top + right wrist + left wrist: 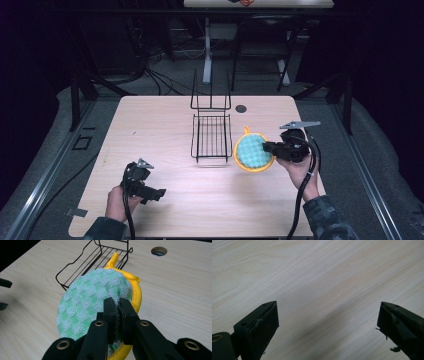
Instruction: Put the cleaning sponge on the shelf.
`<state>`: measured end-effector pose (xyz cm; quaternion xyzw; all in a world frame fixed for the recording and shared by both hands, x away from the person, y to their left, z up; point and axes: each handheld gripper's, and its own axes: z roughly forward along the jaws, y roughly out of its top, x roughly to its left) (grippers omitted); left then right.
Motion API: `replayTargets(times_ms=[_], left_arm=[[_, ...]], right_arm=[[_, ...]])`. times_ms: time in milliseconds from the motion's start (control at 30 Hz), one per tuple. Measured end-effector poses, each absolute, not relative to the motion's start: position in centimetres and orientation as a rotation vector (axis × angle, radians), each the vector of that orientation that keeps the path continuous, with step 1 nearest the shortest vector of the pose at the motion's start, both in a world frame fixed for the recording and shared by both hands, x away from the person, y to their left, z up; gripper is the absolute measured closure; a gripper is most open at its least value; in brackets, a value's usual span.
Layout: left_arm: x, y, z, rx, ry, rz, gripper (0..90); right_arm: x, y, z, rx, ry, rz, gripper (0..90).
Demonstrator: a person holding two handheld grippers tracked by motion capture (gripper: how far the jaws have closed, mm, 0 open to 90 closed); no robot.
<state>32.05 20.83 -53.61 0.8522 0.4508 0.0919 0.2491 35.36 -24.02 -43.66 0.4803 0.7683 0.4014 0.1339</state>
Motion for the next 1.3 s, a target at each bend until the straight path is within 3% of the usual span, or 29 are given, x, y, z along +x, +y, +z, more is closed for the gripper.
replayTargets(times_ms=[1300], left_arm=[[32.1,20.8,-53.7,2.318,1.230,0.252,3.5]], right_arm=[[39.8,-18.7,-42.4,1.301,2.271,1.169,85.7]])
